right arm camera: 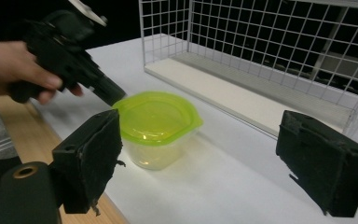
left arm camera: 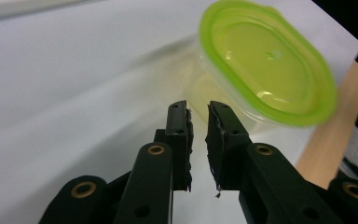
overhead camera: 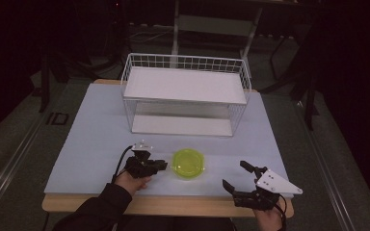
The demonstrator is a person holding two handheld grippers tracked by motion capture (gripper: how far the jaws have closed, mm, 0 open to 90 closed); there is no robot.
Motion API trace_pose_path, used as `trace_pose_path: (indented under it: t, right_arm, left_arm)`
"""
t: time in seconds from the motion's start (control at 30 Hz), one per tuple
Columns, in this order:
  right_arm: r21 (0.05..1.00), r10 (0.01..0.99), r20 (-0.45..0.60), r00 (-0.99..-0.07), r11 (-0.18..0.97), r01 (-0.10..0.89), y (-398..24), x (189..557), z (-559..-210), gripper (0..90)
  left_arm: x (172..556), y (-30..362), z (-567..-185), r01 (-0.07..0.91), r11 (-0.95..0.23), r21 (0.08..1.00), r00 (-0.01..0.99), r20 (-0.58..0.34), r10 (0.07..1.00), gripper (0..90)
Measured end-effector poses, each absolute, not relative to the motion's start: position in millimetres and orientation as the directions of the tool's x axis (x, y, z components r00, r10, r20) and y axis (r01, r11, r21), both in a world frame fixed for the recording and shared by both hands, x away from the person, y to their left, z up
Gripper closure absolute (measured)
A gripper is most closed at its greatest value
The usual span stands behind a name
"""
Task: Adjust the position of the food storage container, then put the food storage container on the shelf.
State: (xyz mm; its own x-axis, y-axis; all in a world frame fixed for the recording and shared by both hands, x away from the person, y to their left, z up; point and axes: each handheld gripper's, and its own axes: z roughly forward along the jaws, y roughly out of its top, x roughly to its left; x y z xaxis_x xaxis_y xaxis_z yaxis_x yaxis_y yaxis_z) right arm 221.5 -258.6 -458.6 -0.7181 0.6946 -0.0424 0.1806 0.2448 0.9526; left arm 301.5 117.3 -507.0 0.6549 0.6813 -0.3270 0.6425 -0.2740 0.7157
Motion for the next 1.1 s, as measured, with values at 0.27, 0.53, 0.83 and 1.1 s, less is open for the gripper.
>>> trace_pose_path:
  t: [0.27,0.53,0.83,1.1]
  right_arm:
    - [0.948,0.683,-0.021,-0.73,0.245,0.202,-256,223,-457,13.0]
    - [0.945,0.68,-0.012,-0.733,0.247,0.214,-244,223,-447,12.3]
    - [0.922,0.66,0.056,-0.75,0.254,0.292,-236,239,-438,13.3]
    - [0.901,0.641,0.071,-0.764,0.287,0.325,-230,252,-425,25.6]
  left_arm:
    - [282,135,-487,0.609,-0.225,0.761,0.687,-0.364,0.629,52.0]
    - [267,136,-468,0.58,-0.197,0.791,0.727,-0.393,0.562,27.8]
    - [274,140,-460,0.584,-0.159,0.796,0.722,-0.421,0.549,27.5]
    - [285,135,-458,0.585,-0.143,0.799,0.722,-0.432,0.54,27.6]
